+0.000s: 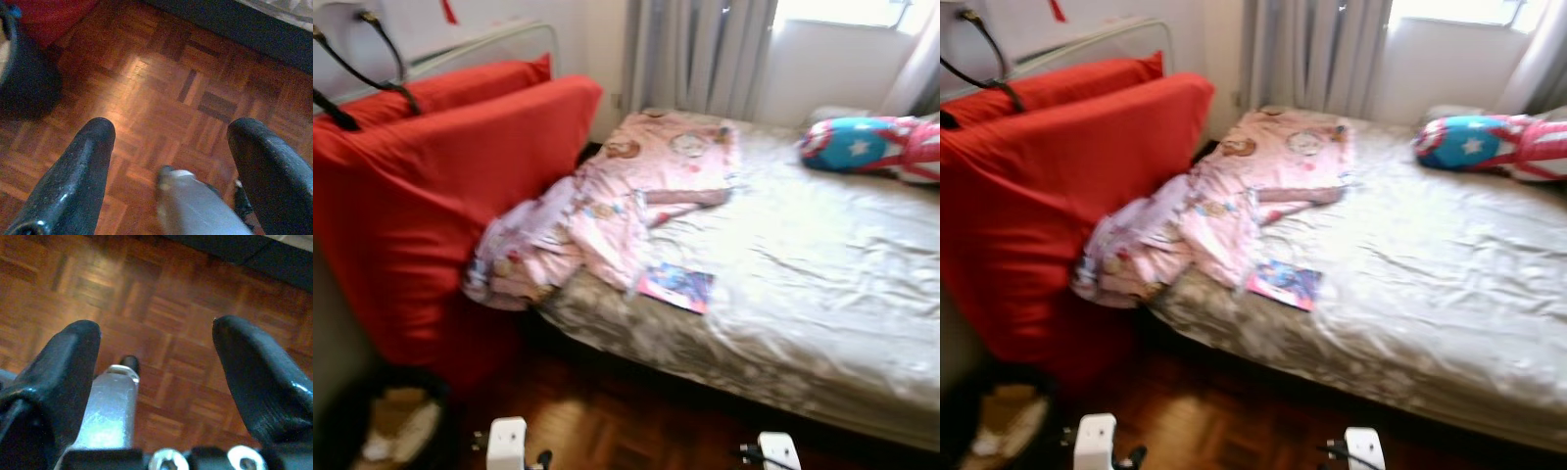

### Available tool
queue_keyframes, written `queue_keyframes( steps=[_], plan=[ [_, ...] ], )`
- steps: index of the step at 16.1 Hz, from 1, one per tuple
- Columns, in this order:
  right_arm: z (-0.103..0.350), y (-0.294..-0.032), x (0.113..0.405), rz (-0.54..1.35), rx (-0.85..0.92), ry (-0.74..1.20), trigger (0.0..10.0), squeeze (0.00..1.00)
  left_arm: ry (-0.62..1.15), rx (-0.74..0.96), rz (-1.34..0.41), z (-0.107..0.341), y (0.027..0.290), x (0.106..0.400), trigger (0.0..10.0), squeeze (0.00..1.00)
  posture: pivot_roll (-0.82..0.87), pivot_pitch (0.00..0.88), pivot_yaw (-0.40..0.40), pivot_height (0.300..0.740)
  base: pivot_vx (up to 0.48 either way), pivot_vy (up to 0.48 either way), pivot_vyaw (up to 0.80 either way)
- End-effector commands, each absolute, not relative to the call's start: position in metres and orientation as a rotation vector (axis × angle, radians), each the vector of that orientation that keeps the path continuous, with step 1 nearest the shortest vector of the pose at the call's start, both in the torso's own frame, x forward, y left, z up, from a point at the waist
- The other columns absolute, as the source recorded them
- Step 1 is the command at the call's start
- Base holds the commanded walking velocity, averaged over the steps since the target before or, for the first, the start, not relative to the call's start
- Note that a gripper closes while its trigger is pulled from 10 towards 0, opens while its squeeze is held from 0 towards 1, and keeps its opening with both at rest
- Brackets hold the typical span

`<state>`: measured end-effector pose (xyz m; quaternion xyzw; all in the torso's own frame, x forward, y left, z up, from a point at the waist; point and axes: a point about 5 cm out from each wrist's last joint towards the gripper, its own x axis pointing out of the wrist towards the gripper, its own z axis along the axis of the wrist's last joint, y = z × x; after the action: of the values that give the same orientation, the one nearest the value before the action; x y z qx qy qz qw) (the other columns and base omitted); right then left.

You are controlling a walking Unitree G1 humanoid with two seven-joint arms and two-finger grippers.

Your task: Clean up the room

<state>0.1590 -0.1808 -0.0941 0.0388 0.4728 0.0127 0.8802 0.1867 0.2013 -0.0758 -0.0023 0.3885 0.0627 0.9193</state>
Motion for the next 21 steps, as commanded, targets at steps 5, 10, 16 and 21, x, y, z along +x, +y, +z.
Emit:
queue_keyframes(
  steps=[5, 10, 16, 21],
  plan=[
    [-0.0934, -0.1763, 0.1618, 0.037, 0.085, 0.976, 10.0, 0.0, 0.818, 0.006, 0.129, -0.0786, 0.2029, 0.1808, 10.0, 0.0, 0.03, 0.0, -0.052, 0.731, 0.0, -0.408, 0.0],
    [-0.0932, -0.1769, 0.1621, 0.035, 0.082, 0.975, 10.0, 0.0, 0.82, 0.004, 0.129, -0.0789, 0.2018, 0.1806, 10.0, 0.0, 0.03, 0.0, -0.053, 0.731, 0.0, -0.407, 0.0],
    [-0.0933, -0.1773, 0.1617, 0.038, 0.076, 0.976, 10.0, 0.0, 0.821, 0.004, 0.127, -0.0793, 0.201, 0.1799, 10.0, 0.0, 0.02, 0.0, -0.049, 0.731, 0.0, -0.406, 0.0],
    [-0.094, -0.1767, 0.1602, 0.038, 0.075, 0.979, 10.0, 0.0, 0.828, 0.01, 0.115, -0.0804, 0.1991, 0.1785, 10.0, 0.0, 0.01, 0.0, -0.041, 0.731, 0.0, -0.405, 0.0]
  ],
)
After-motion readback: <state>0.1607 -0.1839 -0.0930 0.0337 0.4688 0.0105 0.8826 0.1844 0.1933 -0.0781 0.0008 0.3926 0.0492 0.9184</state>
